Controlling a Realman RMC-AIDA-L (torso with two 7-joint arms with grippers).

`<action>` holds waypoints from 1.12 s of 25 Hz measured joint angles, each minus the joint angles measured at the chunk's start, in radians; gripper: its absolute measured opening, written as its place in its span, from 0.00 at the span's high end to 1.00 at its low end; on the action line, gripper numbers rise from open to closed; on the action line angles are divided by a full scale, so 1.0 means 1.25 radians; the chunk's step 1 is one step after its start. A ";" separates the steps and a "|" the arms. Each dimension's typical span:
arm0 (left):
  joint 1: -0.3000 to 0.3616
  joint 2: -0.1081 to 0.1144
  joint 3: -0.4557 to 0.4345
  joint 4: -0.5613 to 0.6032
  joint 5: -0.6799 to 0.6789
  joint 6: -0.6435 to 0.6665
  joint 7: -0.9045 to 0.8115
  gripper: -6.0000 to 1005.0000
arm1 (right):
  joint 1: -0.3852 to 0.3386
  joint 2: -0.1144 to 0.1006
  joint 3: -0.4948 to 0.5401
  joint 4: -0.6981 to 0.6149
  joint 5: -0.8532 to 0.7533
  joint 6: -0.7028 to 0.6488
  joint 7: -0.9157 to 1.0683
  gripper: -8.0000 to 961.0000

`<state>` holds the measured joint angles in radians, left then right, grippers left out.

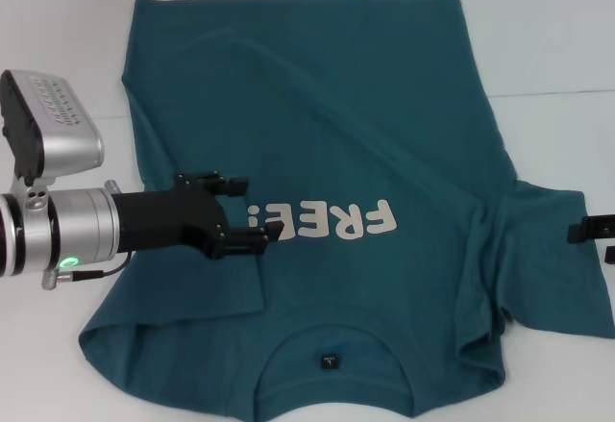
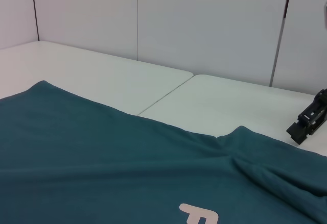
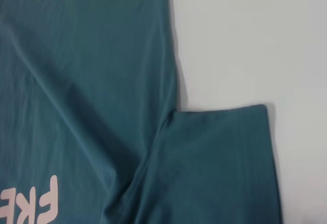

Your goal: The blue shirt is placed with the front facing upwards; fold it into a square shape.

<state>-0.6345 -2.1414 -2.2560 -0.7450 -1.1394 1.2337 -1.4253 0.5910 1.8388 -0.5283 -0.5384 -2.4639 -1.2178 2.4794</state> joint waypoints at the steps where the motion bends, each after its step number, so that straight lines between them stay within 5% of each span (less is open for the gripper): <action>1: 0.000 0.000 0.000 0.000 0.000 0.000 0.000 0.16 | 0.001 0.001 -0.001 0.001 0.000 0.002 0.000 0.14; 28: 0.003 0.000 0.000 0.001 -0.001 0.004 0.000 0.16 | 0.003 0.022 -0.001 0.002 0.074 -0.010 -0.016 0.14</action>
<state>-0.6309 -2.1418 -2.2565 -0.7439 -1.1401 1.2385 -1.4251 0.5941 1.8665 -0.5299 -0.5355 -2.3714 -1.2306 2.4590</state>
